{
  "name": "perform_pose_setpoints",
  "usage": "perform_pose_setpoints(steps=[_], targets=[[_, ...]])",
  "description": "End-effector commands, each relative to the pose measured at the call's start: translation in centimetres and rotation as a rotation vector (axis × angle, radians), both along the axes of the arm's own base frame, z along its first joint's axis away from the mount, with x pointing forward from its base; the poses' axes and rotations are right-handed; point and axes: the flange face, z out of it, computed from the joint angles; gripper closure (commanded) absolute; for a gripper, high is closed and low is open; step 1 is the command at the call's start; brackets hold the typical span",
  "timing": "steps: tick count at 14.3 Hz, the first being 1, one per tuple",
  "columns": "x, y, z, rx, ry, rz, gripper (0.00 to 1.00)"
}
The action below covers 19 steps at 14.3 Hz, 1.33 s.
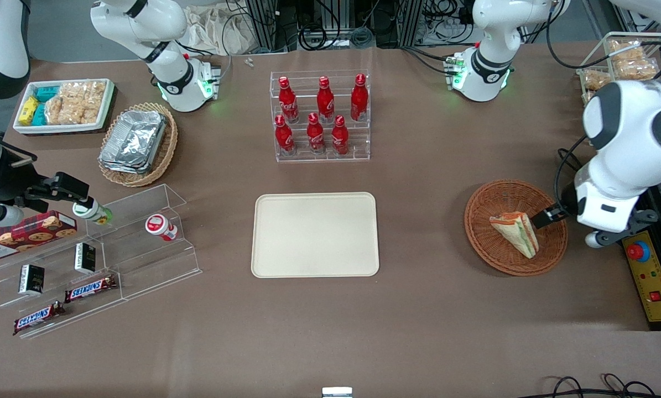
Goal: Place sandwich from basket to tray
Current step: 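Lower the open left gripper over the wrapped sandwich in the basket, then close the left gripper on the sandwich's wrapped edge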
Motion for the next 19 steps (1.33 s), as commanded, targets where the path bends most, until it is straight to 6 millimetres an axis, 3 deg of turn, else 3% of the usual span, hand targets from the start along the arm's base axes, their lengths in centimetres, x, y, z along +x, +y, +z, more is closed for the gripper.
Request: perform_pose_setpoints(steps=[1,4,8,19], targets=[[-2.3,0.1,-2.8,0.015,-0.038,0.043,0.01],[-3.1,1.5,-6.5,-0.002,-0.069,0.072,0.01],[-3.4,2.6,-9.6,-0.016,-0.06,0.091,0.01],[-4.6,4.3,-14.2,-0.051,-0.062,0.144,0.01]])
